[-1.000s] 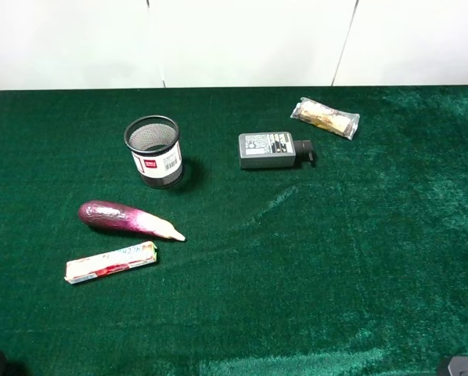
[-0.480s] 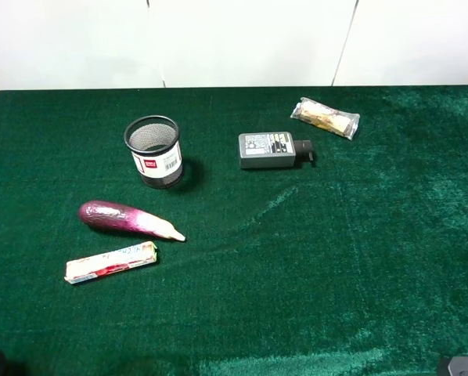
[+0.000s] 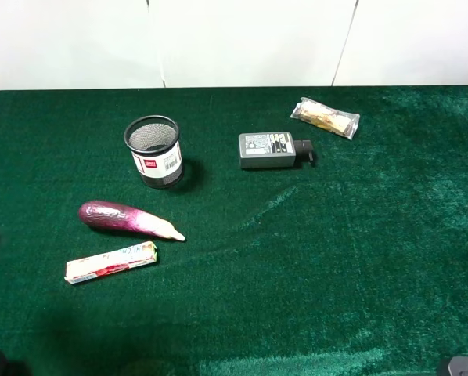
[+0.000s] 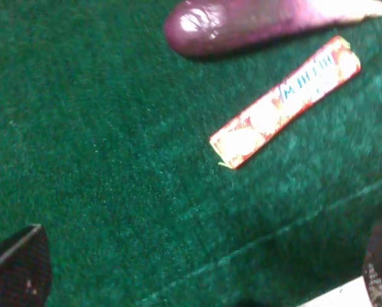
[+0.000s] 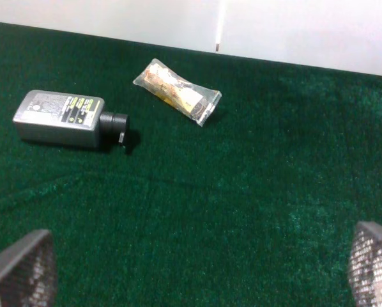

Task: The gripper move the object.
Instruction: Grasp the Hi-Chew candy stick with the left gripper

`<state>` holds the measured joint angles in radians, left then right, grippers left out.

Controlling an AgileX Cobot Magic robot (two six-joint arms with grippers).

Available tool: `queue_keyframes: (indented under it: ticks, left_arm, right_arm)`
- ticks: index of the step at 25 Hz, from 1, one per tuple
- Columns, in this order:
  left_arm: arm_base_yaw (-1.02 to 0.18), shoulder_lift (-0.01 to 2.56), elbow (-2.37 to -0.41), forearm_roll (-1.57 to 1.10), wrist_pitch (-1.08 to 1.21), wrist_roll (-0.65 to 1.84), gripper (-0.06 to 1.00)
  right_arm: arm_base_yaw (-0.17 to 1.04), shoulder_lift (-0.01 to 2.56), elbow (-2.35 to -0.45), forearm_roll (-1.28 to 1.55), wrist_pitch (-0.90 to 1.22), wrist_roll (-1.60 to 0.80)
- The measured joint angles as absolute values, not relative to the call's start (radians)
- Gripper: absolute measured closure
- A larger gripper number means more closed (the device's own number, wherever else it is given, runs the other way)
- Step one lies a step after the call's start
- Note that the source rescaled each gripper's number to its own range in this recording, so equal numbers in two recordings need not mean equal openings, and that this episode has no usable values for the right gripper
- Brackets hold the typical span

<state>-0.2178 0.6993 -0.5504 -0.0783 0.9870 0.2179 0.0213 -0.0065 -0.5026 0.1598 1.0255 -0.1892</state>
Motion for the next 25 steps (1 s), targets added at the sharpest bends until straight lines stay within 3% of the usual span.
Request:
queue_keyframes:
  ticks: [11, 25]
  left_arm:
    - [-0.540, 1.071, -0.550, -0.006, 0.800, 0.218, -0.03]
    - [-0.616, 1.403, -0.551, 0.020, 0.603, 0.218, -0.02]
  right_arm:
    - [0.021, -0.006, -0.503, 0.160, 1.025, -0.189]
    - [0.021, -0.006, -0.503, 0.160, 1.025, -0.189]
